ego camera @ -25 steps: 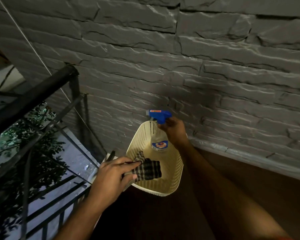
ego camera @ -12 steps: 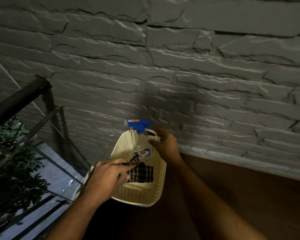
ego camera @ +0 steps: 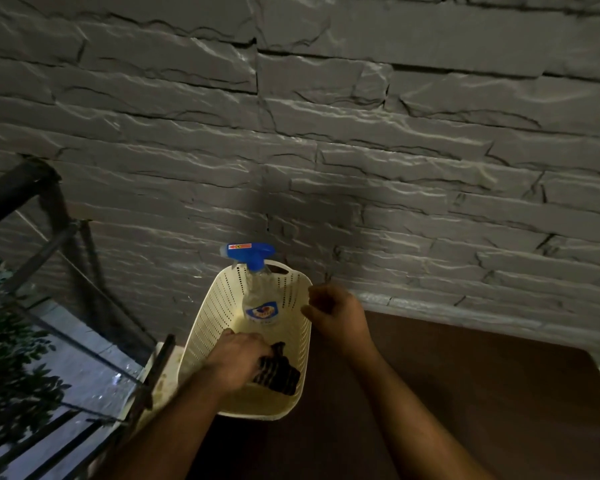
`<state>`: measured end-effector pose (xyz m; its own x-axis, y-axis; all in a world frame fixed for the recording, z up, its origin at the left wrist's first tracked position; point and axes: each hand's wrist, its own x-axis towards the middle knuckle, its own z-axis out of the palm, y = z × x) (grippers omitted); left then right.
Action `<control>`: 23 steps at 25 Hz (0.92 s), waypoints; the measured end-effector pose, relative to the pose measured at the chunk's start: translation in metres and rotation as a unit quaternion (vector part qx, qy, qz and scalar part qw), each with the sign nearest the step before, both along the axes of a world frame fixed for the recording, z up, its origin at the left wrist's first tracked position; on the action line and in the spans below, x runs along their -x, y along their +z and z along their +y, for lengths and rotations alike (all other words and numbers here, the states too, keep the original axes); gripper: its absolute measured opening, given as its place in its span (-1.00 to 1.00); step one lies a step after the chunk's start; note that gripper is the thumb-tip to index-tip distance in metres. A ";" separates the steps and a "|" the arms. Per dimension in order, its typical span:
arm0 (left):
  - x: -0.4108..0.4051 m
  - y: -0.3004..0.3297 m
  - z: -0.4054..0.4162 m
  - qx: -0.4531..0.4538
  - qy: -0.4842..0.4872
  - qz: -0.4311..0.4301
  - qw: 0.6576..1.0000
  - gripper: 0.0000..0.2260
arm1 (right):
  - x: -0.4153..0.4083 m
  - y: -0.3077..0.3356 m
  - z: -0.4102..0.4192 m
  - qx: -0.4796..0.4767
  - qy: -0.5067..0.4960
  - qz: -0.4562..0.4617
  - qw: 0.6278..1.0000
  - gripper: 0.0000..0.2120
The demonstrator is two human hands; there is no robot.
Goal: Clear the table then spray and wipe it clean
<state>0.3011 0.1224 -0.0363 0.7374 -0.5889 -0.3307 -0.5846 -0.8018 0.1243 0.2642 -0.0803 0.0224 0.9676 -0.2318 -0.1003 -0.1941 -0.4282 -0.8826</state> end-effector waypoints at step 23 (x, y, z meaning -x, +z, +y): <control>0.114 0.045 0.024 0.347 0.251 -0.037 0.903 -0.78 | 0.112 0.011 -0.011 0.013 0.019 -0.008 1.000 -0.77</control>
